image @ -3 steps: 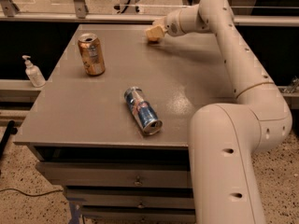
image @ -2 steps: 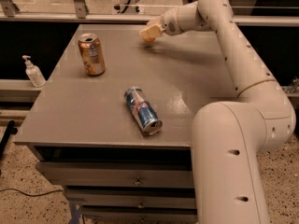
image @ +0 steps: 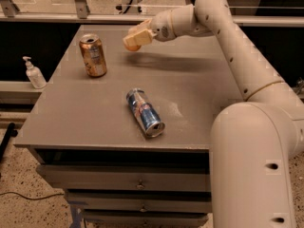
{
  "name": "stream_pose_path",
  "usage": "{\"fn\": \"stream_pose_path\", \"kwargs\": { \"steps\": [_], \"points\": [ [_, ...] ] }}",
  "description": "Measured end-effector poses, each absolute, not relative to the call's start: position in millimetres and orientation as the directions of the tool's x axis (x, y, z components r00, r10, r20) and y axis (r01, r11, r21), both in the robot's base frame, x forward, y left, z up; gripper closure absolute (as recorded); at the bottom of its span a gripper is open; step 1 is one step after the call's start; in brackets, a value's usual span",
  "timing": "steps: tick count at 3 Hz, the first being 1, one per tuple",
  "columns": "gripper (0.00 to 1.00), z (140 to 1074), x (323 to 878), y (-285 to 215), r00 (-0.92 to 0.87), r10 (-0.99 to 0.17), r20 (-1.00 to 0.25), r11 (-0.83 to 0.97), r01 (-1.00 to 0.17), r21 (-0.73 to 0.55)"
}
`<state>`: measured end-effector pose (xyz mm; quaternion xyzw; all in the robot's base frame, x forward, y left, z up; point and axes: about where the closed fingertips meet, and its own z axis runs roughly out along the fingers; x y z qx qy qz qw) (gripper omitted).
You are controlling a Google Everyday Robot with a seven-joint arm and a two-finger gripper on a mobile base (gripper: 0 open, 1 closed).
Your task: Move orange near orange can
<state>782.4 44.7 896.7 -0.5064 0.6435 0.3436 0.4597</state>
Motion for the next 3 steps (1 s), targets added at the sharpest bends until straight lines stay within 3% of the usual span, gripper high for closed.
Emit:
{"fn": "stream_pose_path", "kwargs": {
  "steps": [2,3],
  "points": [
    [1.0,881.6,720.0,92.6,0.025,-0.278,-0.96,0.032,-0.999,-0.036],
    [0.84,876.0,707.2,97.9,0.066,-0.278,-0.958,-0.018,-0.998,-0.064]
  ]
}}
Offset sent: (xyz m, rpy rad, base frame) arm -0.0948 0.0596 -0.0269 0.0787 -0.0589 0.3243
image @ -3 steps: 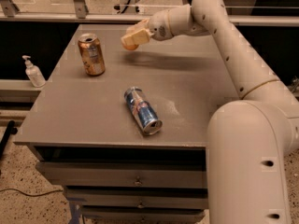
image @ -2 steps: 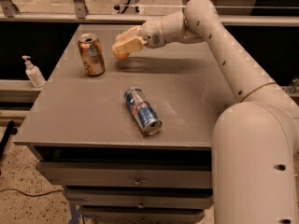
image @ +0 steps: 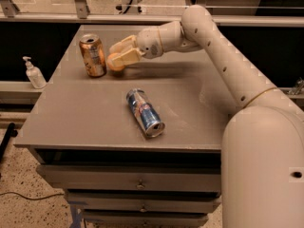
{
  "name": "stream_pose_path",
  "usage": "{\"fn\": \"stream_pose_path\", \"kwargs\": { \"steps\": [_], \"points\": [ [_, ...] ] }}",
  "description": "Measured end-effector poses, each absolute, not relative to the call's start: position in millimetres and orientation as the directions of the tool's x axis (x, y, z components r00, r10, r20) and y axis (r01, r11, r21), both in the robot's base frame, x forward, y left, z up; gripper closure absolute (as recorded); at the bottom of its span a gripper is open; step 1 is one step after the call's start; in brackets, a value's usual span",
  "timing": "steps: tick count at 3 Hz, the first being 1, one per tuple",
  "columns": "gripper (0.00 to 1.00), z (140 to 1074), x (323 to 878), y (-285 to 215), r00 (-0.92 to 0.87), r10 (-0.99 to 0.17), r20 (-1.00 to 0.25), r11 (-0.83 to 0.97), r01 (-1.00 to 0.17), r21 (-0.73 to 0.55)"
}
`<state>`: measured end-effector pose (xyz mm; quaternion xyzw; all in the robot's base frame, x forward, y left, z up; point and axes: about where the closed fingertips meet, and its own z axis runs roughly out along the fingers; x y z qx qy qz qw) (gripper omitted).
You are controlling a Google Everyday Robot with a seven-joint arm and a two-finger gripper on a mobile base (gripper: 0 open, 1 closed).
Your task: Move orange near orange can
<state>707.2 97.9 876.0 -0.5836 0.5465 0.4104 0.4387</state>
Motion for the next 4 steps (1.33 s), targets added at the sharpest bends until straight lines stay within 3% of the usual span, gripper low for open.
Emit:
{"fn": "stream_pose_path", "kwargs": {
  "steps": [3,4],
  "points": [
    [0.13,872.9,702.1,98.8,0.128,-0.271,-0.954,-0.031,-0.992,-0.125],
    [0.0,873.2,701.4,98.8,0.129,-0.269,-0.955,-0.03,-0.992,-0.125]
  ]
}}
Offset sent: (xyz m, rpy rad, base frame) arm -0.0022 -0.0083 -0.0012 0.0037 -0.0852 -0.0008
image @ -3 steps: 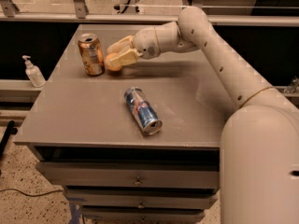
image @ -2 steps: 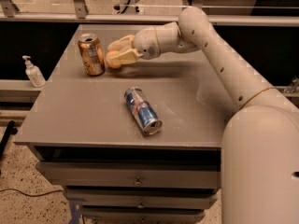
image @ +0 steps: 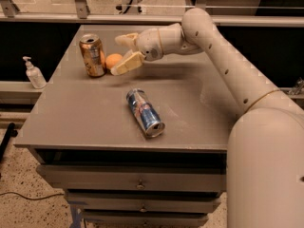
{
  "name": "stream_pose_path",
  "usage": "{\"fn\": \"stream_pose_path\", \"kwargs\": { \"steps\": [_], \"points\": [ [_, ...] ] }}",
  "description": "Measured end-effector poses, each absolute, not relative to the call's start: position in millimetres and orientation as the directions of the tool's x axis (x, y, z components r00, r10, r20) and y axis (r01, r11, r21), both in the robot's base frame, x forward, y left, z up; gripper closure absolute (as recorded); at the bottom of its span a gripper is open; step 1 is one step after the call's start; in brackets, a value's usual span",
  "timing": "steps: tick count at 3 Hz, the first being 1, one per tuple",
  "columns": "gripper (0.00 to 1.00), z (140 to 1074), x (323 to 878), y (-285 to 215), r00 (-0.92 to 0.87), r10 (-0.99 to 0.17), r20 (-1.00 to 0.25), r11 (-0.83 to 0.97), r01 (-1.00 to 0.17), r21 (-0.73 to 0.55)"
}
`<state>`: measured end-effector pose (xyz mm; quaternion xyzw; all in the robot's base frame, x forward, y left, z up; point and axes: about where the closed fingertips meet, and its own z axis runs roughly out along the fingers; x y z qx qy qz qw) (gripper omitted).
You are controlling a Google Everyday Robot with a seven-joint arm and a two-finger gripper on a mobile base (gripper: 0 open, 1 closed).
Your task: Move orange near orange can
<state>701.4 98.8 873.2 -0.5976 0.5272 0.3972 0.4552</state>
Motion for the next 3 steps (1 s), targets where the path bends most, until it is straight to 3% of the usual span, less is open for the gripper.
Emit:
{"fn": "stream_pose_path", "kwargs": {
  "steps": [1,3],
  "points": [
    [0.0,873.4,701.7,97.8,0.127,-0.27,-0.954,-0.025,-0.992,-0.125],
    [0.0,918.4,733.6,-22.2,0.168,-0.364,-0.916,0.256,-0.927,-0.272]
  ]
}}
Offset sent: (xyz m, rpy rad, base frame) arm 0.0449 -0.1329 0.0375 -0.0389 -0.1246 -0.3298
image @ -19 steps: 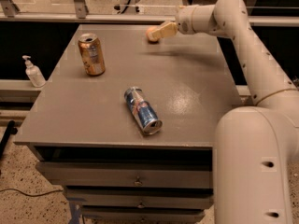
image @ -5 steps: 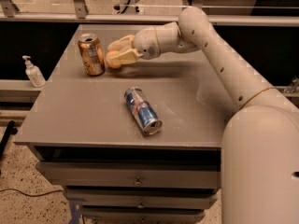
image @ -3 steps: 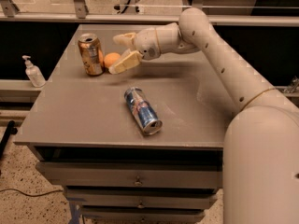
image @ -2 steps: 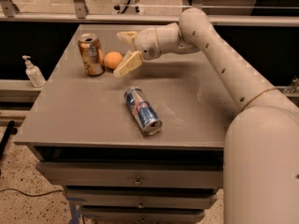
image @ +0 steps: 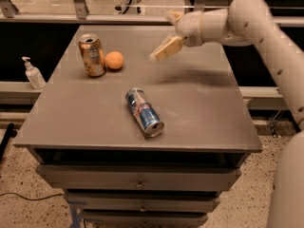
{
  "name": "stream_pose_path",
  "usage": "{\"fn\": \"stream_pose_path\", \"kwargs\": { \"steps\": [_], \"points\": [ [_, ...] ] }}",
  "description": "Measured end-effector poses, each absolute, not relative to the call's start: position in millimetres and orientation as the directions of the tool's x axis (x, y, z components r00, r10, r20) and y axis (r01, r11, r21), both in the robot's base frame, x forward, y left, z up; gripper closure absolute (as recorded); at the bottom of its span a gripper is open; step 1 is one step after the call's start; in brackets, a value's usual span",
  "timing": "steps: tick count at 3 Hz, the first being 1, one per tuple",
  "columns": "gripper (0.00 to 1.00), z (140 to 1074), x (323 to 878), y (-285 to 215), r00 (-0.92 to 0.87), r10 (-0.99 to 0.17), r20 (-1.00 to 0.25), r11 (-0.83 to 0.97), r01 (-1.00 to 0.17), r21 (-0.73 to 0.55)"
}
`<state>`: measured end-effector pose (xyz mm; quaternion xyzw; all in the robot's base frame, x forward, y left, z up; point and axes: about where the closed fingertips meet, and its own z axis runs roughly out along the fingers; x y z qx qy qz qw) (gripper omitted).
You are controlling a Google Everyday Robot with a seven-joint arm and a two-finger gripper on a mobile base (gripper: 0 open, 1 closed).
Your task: Move orange near orange can
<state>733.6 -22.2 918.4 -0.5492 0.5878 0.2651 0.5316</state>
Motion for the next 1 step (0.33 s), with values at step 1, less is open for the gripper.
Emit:
{"fn": "stream_pose_path", "kwargs": {
  "steps": [1],
  "points": [
    [0.0,967.2,732.5,-102.0,0.187,-0.442,-0.877,0.436,-0.81,-0.392]
  ]
}}
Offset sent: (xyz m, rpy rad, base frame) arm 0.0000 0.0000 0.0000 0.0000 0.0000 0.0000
